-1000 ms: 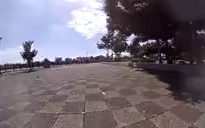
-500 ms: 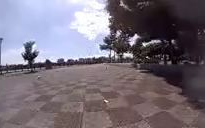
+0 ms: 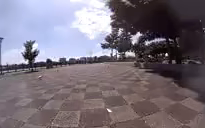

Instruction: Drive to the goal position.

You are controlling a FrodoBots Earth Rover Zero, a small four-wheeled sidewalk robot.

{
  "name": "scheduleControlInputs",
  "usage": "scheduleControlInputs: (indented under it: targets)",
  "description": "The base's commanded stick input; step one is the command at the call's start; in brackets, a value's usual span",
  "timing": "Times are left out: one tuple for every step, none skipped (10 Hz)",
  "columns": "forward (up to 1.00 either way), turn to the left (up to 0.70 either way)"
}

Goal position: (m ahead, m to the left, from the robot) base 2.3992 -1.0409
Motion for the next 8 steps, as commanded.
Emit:
scheduleControlInputs:
  targets:
    - [0.70,0.00]
    - [0.70,0.00]
    - [0.70,0.00]
    - [0.70,0.00]
    - [0.70,0.00]
    - [0.70,0.00]
    - [0.70,0.00]
    - [0.70,0.00]
